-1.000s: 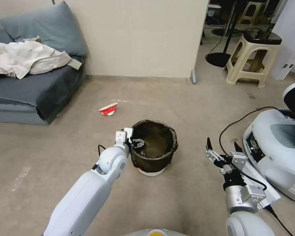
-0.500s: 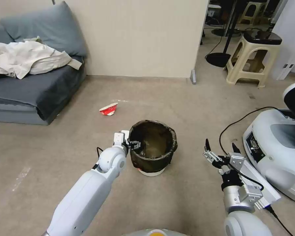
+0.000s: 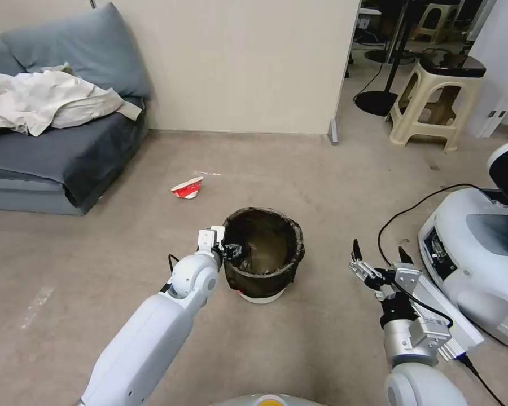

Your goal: Pick up the trash can from the floor.

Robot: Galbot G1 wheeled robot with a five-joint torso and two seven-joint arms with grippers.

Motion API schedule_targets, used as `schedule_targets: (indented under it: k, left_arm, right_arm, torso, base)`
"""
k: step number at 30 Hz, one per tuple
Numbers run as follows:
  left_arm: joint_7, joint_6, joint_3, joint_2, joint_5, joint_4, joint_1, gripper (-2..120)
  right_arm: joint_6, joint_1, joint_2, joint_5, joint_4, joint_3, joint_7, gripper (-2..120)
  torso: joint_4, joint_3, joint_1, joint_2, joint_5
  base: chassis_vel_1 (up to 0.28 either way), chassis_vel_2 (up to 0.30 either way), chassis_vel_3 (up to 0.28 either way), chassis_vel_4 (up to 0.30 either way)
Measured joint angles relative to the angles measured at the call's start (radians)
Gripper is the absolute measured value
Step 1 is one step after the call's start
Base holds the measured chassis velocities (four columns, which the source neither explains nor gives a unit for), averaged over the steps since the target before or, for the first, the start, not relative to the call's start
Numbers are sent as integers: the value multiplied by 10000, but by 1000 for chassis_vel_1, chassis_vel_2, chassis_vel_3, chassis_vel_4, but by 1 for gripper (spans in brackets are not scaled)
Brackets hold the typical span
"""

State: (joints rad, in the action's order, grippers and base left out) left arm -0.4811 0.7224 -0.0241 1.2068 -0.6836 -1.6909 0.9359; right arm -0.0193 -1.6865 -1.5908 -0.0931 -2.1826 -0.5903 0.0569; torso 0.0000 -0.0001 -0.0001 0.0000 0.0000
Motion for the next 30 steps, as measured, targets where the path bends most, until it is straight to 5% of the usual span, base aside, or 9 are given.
schedule_targets:
  k: [14, 30]
  left_arm:
    - [-161, 102, 64, -81, -207, -229, 19, 9]
    - [-68, -646, -23, -393, -196, -1199, 279, 0]
  right_arm:
    - [-48, 81, 23, -25, 34, 19, 0, 100]
    - [-47, 49, 49, -32, -39, 13, -1, 100]
  torso:
    - [-2, 2, 0, 0, -2]
    - [1, 2, 1, -1, 1]
  base:
    - [0, 0, 0, 0]
    - [0, 0, 0, 0]
